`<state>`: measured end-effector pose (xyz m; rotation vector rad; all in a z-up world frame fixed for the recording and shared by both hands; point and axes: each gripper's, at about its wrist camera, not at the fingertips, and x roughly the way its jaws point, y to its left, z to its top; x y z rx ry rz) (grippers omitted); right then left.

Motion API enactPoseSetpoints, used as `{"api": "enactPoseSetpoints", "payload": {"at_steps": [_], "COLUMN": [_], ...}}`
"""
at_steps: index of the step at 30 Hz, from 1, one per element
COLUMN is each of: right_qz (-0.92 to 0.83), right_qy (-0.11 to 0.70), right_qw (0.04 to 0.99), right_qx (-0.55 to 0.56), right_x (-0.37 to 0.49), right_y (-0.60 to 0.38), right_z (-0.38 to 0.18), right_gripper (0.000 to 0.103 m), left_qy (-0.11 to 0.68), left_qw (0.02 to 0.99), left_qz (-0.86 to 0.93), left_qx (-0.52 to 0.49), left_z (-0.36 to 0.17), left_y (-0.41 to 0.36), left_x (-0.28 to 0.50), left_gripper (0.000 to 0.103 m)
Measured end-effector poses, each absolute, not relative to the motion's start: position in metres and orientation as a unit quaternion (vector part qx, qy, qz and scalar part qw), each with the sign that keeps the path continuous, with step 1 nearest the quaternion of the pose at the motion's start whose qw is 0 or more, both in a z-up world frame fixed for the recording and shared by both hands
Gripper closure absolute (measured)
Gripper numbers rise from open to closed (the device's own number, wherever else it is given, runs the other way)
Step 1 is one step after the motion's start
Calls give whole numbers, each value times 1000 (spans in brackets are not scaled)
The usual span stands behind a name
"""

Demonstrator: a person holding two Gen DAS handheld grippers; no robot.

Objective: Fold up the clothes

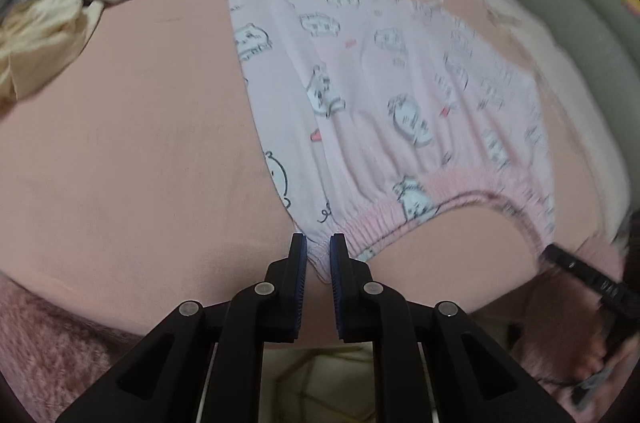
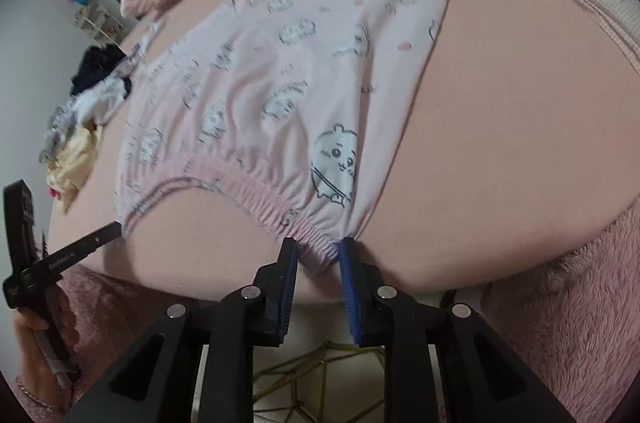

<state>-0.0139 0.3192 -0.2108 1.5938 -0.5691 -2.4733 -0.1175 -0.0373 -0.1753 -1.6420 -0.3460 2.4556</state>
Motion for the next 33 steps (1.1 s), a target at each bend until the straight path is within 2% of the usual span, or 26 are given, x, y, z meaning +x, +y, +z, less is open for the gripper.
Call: {"api": "enactPoseSetpoints", "payload": {"at_steps": [4, 8, 13, 18, 20, 24, 29, 33], "right_qz": [-841, -837, -828, -832, -830, -819, -809, -816], "right_qy": [-238, -258, -254, -220, -219, -229, -270, -248], "right_qw": [32, -10, 34, 50, 49, 57, 63, 76], "right_qx": [486, 482, 499, 507, 511, 524, 519, 517], "right_x": [-11, -19, -40, -68, -77, -95, -86, -85], "right_y": [348, 378, 376, 373, 377, 379, 389, 381], "right_z": [-198, -199, -206, -206, -211, -228, -231, -232], "right_gripper": [81, 81, 81, 80, 75, 62, 61, 58], "left_qy": [-143, -147, -129, -101, -86, -55, -47, -47], "left_qw": [112, 197, 262, 228, 223, 221, 218, 225], "left_qz": [836, 809, 762, 807, 822, 807, 801, 804], "left_qx": [-518, -535, -579, -536, -517, -545, -556, -548], "left_z": [-158, -156, -167, -148, -140, -161, -187, -189], "left_y": [-36, 12, 98, 134, 143, 165, 165, 164], "left_x": [-112, -117, -134, -138, -138, -155, -155, -155], "left_gripper": [93, 93, 93, 93, 93, 93, 93, 93]}}
